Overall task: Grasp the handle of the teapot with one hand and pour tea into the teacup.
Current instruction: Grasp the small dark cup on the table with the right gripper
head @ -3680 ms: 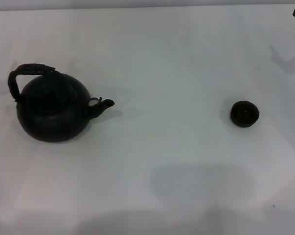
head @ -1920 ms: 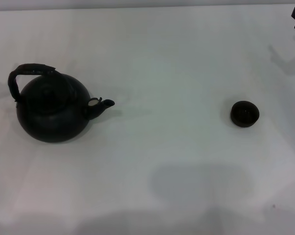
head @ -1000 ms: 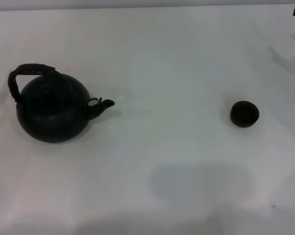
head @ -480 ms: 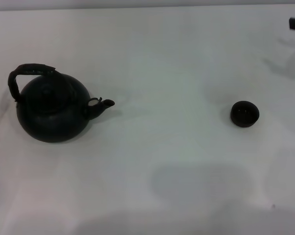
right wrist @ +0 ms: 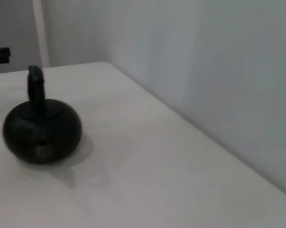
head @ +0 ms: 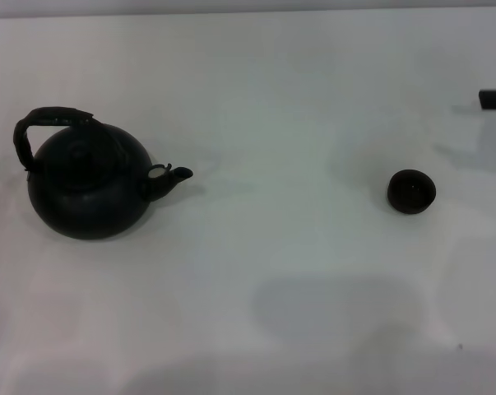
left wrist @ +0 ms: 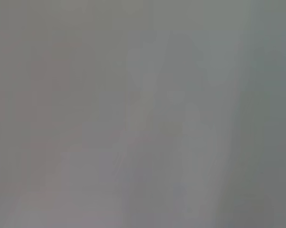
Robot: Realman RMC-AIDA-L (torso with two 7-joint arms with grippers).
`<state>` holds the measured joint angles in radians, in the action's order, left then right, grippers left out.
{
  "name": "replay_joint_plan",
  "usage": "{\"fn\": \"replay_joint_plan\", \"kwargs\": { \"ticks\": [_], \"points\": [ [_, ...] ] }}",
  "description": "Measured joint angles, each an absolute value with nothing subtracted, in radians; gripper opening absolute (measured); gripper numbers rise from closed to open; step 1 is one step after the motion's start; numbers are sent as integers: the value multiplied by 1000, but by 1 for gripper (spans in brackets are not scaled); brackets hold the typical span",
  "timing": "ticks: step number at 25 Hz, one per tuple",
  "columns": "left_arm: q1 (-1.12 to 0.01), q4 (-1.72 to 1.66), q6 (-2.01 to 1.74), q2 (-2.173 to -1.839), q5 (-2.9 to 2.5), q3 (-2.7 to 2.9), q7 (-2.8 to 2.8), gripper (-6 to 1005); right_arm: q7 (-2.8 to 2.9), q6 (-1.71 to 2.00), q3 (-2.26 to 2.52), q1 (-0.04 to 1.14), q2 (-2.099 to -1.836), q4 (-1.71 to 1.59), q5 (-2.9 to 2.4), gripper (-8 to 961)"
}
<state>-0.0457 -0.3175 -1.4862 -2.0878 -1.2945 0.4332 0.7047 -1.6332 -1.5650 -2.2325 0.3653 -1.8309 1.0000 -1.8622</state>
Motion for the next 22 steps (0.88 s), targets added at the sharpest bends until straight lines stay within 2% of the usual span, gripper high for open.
{"fn": "replay_joint_plan", "kwargs": {
  "ticks": [8,22],
  "points": [
    [-5,-310,-1513,-2089,-1295,434,702,800,-1610,-1616,-2228,358,-1846,1001,-1909,857],
    [-3,-293,-1523,-2089,-1301,439,690,800,-1613,-1620,-2232,350,-1871,993,-1959,857]
  ]
}}
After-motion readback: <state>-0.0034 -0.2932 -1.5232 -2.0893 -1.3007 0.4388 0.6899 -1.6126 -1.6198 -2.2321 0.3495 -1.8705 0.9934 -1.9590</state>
